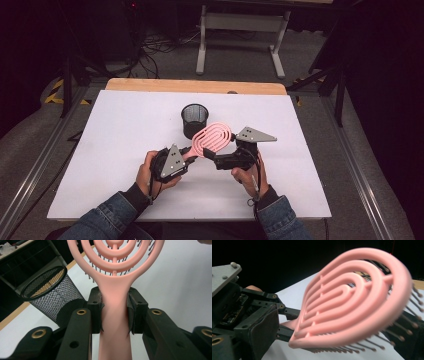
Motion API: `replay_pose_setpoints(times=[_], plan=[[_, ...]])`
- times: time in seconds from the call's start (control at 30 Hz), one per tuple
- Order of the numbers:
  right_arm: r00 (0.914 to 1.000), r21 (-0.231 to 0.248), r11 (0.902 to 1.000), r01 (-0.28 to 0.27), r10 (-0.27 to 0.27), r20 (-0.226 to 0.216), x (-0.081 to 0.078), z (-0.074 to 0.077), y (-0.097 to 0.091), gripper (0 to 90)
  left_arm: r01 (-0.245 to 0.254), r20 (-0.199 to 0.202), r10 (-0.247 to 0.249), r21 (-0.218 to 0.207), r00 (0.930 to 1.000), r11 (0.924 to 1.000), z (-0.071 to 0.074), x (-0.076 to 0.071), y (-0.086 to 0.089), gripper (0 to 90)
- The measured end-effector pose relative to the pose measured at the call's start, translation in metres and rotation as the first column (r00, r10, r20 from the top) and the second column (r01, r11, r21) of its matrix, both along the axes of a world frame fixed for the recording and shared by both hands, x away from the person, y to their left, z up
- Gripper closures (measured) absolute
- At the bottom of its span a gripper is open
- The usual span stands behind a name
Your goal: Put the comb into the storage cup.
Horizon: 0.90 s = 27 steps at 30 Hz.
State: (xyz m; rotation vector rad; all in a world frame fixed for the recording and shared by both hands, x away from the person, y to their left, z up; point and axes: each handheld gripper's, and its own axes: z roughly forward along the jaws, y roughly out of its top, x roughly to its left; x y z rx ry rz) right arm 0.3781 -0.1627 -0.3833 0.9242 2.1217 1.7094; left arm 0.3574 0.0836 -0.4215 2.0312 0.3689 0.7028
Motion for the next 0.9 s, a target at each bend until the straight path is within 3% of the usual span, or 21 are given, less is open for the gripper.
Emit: replay_pose_setpoints(times=[0.07, 0.1, 0.13, 0.33, 0.6, 0.77, 0.8, 0.9], plan=[[0.9998, 0.007, 0.9998, -0.019, 0.019, 0.005, 0.000, 0.000, -0.001, 7.4, -0.001, 0.007, 0.001, -0.002, 1.0000, 1.0000, 0.000, 0.000, 0.000, 69.9], [0.9997, 0.014, 0.9999, 0.002, -0.002, 0.026, -0.001, 0.002, -0.003, 13.7, -0.001, 0.007, 0.001, -0.007, 1.0000, 1.0000, 0.000, -0.001, 0.000, 69.9], [0.9997, 0.014, 0.9999, 0.002, -0.002, 0.026, -0.001, 0.002, -0.003, 13.7, -0.001, 0.007, 0.001, -0.007, 1.0000, 1.0000, 0.000, -0.001, 0.000, 69.9], [0.9999, 0.049, 0.9988, -0.005, 0.004, 0.012, 0.001, 0.001, -0.008, 36.8, 0.005, 0.014, -0.005, -0.002, 0.9999, 1.0000, -0.001, -0.001, -0.001, 70.0], [0.9983, 0.089, 0.9944, -0.057, 0.056, 0.015, -0.003, 0.003, -0.007, 48.4, 0.002, 0.022, -0.002, 0.010, 0.9997, 1.0000, -0.003, 0.000, -0.004, 70.1], [0.9953, 0.117, 0.9886, -0.094, 0.091, 0.034, -0.008, 0.003, -0.003, 57.3, 0.004, 0.032, -0.004, 0.024, 0.9995, 0.9997, -0.004, 0.000, -0.005, 70.4], [0.9926, 0.135, 0.9837, -0.118, 0.114, 0.042, -0.010, 0.004, -0.003, 61.2, 0.007, 0.033, -0.008, 0.027, 0.9994, 0.9996, -0.004, -0.001, -0.006, 70.8], [0.9913, 0.139, 0.9821, -0.127, 0.121, 0.050, -0.012, 0.004, 0.000, 62.1, 0.015, 0.019, -0.015, 0.017, 0.9997, 0.9997, -0.005, 0.000, -0.005, 70.9]])
